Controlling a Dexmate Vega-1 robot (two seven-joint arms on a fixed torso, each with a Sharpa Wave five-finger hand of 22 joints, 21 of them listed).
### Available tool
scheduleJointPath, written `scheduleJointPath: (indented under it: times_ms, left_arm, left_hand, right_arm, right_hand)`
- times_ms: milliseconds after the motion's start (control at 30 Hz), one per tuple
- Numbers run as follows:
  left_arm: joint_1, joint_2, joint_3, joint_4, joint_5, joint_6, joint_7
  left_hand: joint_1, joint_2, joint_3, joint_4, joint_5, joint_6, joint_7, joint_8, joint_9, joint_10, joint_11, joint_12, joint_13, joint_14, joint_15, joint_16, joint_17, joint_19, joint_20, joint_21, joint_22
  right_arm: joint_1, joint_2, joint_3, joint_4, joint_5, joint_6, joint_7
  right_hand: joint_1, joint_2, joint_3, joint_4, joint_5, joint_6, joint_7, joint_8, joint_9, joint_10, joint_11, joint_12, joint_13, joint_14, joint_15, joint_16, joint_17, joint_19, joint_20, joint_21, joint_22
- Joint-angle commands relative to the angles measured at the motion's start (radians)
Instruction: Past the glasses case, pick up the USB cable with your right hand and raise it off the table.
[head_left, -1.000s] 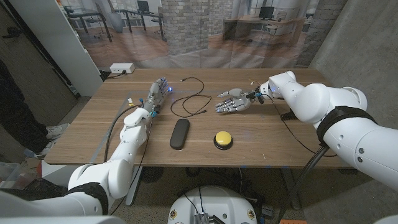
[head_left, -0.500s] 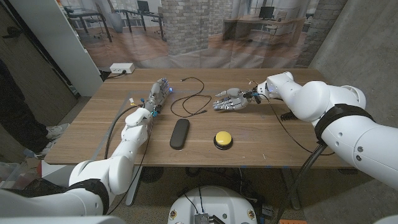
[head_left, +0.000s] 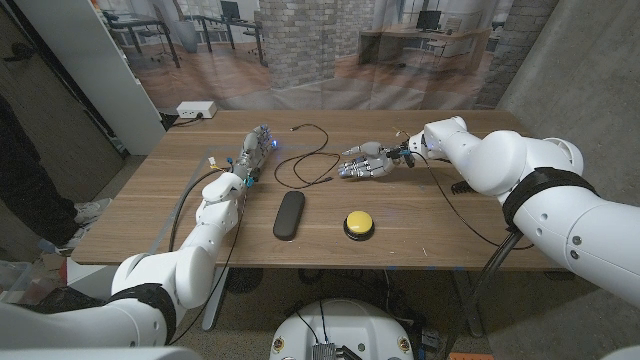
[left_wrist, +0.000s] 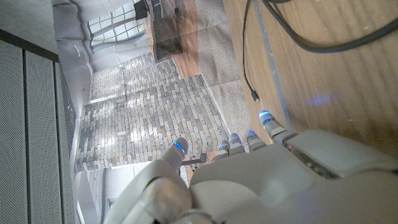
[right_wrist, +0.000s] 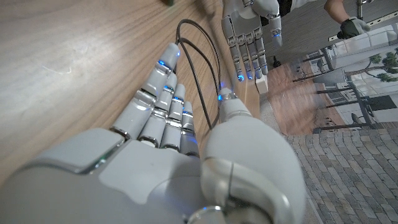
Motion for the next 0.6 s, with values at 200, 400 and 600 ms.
scheduleJointPath:
  times_ms: [200,400,600]
  left_arm:
    - [-0.021,0.003,0.0,0.041,0.0,-0.015,-0.004]
    - [-0.034,0.005,-0.001,0.066,0.0,-0.027,-0.008]
    - [-0.045,0.009,-0.003,0.089,-0.001,-0.037,-0.012]
  left_hand:
    - [-0.005,0.098,0.006,0.0,0.007,-0.005,0.004,0.004,0.005,-0.006,0.005,0.005,0.001,-0.004,0.002,0.007,0.006,-0.001,0.003,-0.004,0.004]
    - [-0.005,0.098,0.006,0.0,0.007,-0.005,0.004,0.004,0.005,-0.005,0.004,0.005,0.001,-0.005,0.002,0.006,0.006,0.0,0.003,-0.004,0.004]
    - [-0.005,0.098,0.006,0.0,0.007,-0.005,0.005,0.004,0.005,-0.005,0.006,0.005,0.001,-0.005,0.002,0.006,0.006,0.0,0.003,-0.004,0.004]
  right_arm:
    - [-0.016,0.029,-0.002,0.001,0.027,0.026,-0.045]
    - [-0.019,0.042,-0.003,0.001,0.037,0.038,-0.075]
    - [-0.022,0.056,-0.005,0.001,0.046,0.047,-0.097]
  right_hand:
    - [0.013,-0.011,-0.005,-0.005,0.008,0.02,0.046,0.005,0.006,0.017,-0.002,0.01,0.004,0.02,-0.004,-0.006,0.001,0.011,-0.007,0.006,0.006]
    - [0.006,-0.02,-0.015,0.001,0.008,0.026,0.044,0.004,0.006,0.022,-0.005,0.014,0.006,0.025,-0.001,-0.011,0.001,0.009,-0.007,0.005,0.006]
    - [0.007,-0.023,-0.02,0.003,0.01,0.036,0.043,0.004,0.007,0.025,-0.006,0.017,0.007,0.035,-0.003,-0.013,0.002,0.012,-0.005,0.006,0.007]
